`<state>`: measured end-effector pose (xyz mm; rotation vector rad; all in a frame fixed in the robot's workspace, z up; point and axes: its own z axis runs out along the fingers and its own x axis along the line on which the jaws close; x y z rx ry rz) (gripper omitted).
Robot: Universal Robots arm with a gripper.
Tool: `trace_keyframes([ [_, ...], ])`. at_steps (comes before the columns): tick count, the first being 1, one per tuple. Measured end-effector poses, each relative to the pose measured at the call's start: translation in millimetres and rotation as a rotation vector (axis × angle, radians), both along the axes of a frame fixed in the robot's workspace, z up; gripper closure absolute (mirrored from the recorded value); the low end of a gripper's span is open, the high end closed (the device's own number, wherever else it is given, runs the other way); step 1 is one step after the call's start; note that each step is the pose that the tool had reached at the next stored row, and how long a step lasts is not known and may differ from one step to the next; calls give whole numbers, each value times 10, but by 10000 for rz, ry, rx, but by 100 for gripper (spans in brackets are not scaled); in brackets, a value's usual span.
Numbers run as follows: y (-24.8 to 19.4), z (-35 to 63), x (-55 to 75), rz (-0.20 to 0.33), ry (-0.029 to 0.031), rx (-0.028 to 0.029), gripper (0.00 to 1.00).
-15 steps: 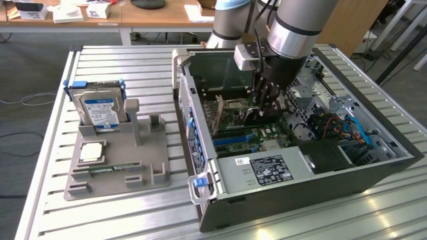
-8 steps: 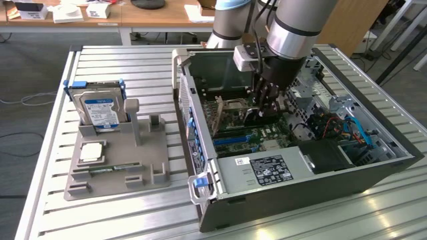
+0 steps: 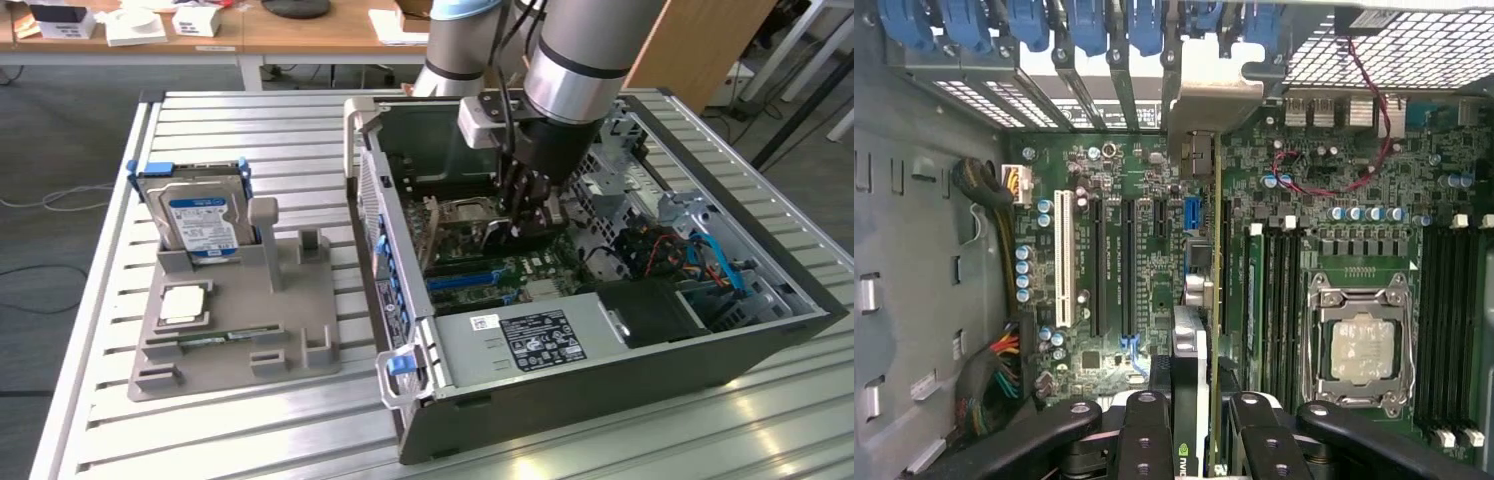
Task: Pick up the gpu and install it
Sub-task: 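Insert the gpu into the slot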
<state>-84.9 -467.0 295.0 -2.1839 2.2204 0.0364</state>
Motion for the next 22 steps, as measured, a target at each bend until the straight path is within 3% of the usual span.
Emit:
trace_keyframes([
  [7,0,-71,-17,0,-17,0,73],
  [22,0,-100,-82,-1,-17,0,73],
])
